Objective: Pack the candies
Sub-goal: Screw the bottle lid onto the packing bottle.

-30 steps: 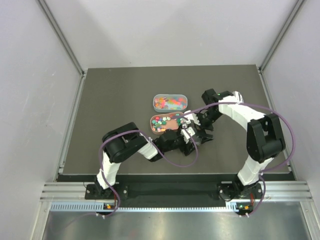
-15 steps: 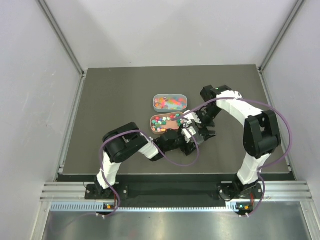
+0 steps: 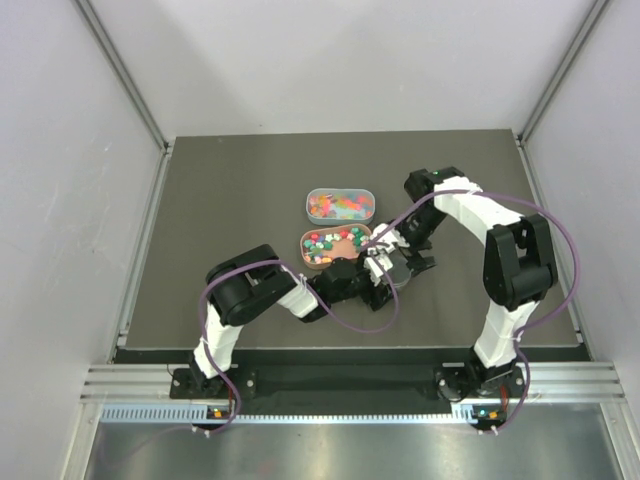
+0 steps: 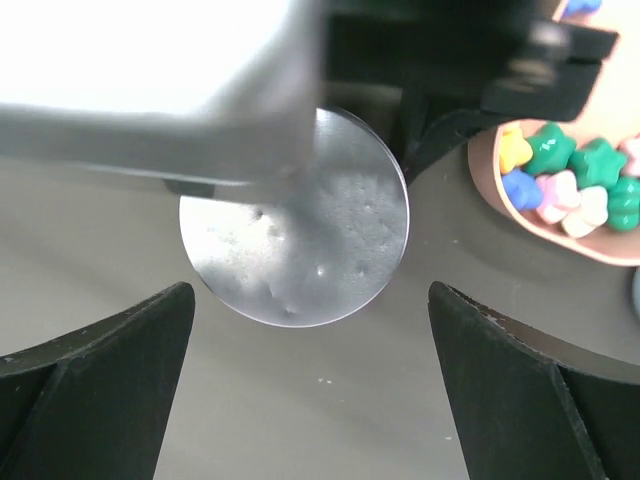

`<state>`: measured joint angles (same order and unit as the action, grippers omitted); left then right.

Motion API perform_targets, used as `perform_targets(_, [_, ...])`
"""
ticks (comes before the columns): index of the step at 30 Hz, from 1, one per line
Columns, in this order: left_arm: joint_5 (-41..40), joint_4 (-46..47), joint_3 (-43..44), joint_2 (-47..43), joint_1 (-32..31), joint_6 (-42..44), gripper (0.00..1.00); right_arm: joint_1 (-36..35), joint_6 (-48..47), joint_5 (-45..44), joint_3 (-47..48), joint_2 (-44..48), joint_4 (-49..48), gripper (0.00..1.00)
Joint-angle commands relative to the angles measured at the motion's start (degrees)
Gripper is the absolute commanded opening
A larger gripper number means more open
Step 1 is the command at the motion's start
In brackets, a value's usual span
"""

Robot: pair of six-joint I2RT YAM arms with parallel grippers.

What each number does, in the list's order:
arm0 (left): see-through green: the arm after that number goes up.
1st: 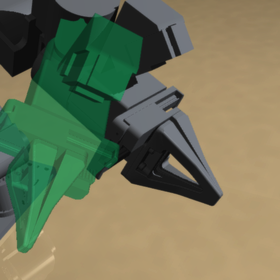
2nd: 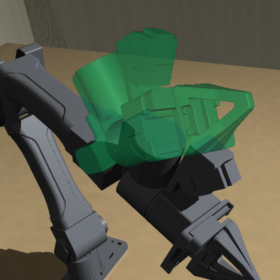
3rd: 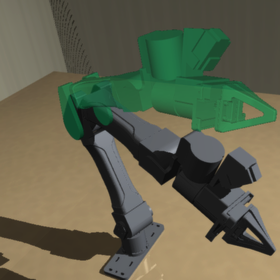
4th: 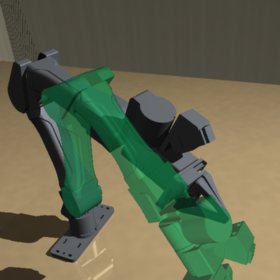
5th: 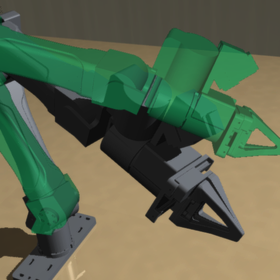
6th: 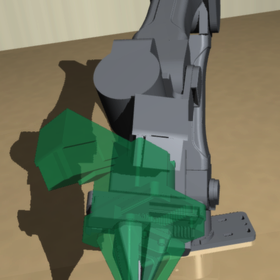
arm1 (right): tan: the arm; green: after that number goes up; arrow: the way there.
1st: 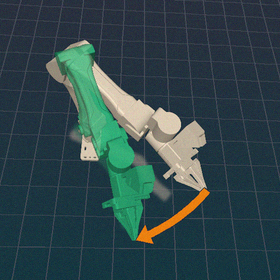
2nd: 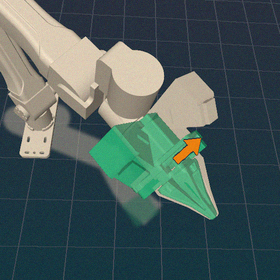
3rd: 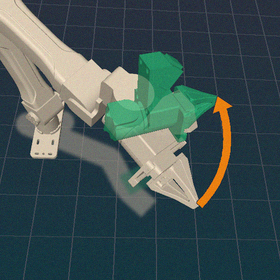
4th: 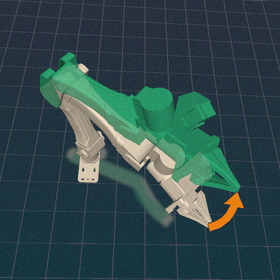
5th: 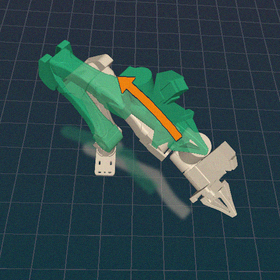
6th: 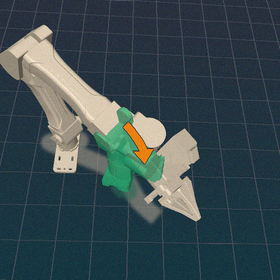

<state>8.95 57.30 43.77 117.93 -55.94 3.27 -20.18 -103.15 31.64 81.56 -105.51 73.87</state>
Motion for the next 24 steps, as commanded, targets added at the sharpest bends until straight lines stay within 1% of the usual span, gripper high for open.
perform_targets(1, [-3.68, -22.58, -2.72, 6.00, 0.48, 3.15, 0.66, -0.64, -8.20, 2.46, 1.15, 1.10, 9.01, 1.00])
perform_targets(6, [-3.33, -22.76, -2.55, 6.17, 0.48, 3.06, 0.66, -0.82, -9.61, 1.85, 0.62, 2.07, 9.81, 1.00])
perform_targets(9, [-3.41, -22.76, -2.55, 6.17, 0.48, 2.97, 0.66, -1.52, -9.35, 1.06, -0.34, 2.42, 8.49, 1.00])
perform_targets(12, [-3.50, -22.76, -2.46, 6.26, 0.57, 3.06, 0.66, -2.40, -9.08, 1.06, -1.66, 1.98, 6.47, 1.00])
perform_targets(17, [-3.68, -22.84, -2.55, 6.09, 0.48, 3.06, 0.66, -3.55, -8.21, 1.06, -1.14, 0.49, 6.38, 1.00])
perform_targets(22, [-3.41, -22.84, -2.28, 6.44, 0.48, 2.89, 0.66, -3.63, -6.97, -0.52, -1.75, 0.49, 5.15, 0.90])
perform_targets(24, [-3.24, -22.76, -2.20, 6.61, 0.57, 2.80, 0.66, -3.72, -6.80, -0.52, -2.19, 0.49, 4.62, 0.91])
